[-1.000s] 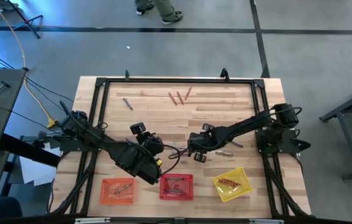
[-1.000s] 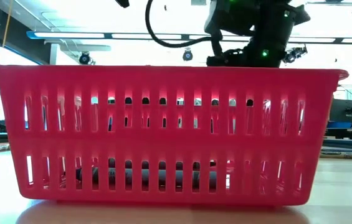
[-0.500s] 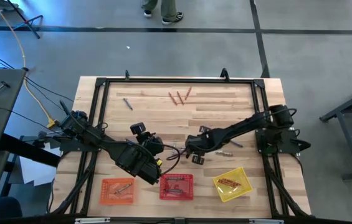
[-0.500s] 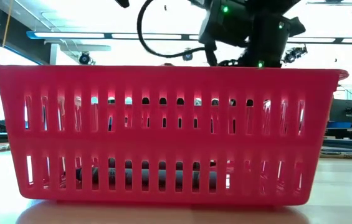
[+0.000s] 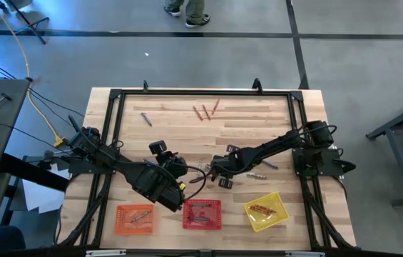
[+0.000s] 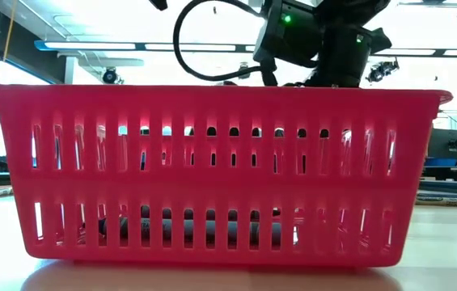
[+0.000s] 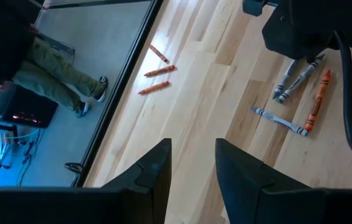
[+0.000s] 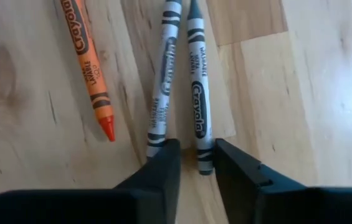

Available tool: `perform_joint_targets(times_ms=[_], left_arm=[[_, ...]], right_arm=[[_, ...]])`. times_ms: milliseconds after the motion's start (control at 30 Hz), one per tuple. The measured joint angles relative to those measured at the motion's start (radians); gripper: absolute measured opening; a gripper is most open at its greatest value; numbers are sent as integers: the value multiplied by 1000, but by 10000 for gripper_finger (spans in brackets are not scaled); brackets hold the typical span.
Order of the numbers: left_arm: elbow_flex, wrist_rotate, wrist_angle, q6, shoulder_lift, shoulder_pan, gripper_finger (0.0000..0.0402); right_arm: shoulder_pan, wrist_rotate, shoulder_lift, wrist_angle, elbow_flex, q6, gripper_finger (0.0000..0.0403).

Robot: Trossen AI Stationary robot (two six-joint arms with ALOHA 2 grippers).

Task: Sort crayons
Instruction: Put the gray crayon into the orange bin

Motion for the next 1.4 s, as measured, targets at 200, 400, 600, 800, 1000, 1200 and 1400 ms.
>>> perform_joint_targets(times_ms=[200, 400, 600, 800, 1000, 1200, 1400], left_arm=[[0, 0, 0, -3, 0, 0, 108], [0, -2, 0, -19, 0, -4, 108], [-53, -132, -5, -68, -10, -33, 108], [-240, -173, -4, -285, -64, -55, 108], [-486, -305, 74, -547, -124, -69, 108], [-679, -535, 284, -692, -173, -79, 108], [-729, -646, 397, -710, -172, -94, 108]], right_arm=[[0, -11, 1, 4, 0, -1, 11], [0, -11, -6, -1, 0, -4, 8], [0, 30, -76, -37, -5, -4, 3], [9, 106, -184, -57, -4, 21, 2], [67, 195, -293, -18, -4, 62, 1], [180, 330, -326, 157, -3, 54, 1], [255, 448, -323, 293, -3, -4, 1]])
